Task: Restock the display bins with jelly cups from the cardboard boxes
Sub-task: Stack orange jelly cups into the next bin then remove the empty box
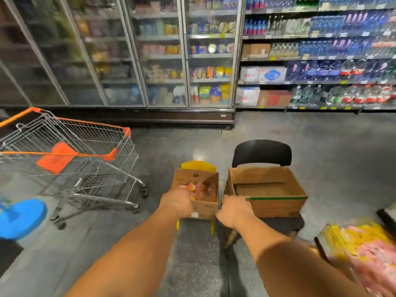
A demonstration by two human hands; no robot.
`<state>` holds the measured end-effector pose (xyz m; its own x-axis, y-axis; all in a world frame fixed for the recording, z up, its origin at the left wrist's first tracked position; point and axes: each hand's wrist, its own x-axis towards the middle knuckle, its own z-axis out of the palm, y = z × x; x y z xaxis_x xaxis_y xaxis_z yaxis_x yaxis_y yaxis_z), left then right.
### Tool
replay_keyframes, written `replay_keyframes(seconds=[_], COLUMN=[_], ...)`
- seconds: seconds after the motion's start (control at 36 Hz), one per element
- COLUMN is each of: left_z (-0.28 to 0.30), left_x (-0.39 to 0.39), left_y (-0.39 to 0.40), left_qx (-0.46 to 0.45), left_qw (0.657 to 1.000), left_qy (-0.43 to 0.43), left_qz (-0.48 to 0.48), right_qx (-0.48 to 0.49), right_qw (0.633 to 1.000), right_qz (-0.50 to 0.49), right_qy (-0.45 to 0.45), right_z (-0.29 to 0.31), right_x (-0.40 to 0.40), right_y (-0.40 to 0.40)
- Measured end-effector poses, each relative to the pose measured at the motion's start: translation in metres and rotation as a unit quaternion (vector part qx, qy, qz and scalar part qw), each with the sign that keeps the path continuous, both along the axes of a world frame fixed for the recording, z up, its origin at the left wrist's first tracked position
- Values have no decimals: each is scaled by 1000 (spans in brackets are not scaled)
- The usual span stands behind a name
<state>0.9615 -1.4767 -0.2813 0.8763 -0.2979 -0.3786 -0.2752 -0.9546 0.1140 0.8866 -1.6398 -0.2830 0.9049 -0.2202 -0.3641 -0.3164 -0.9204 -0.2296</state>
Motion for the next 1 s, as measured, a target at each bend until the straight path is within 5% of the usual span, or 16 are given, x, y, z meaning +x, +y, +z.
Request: replay_keyframes(seconds=[0.44,0.67,1.0], left_z=[-120,-236,-456], left_x=[249,346,448], left_y=[-7,-44,-92], left_qx=[9,-2,30], left_qw=[997,992,979], left_qy=[81,118,177], left_qz=[6,30,-95], right_qx=[107,126,92], right_qw=[986,975,970], right_qz=[-98,-111,-95], right_qy=[84,142,203], right_z=[-106,-213,-414], right_x=[231,353,454], right_y=[-8,-39,-53])
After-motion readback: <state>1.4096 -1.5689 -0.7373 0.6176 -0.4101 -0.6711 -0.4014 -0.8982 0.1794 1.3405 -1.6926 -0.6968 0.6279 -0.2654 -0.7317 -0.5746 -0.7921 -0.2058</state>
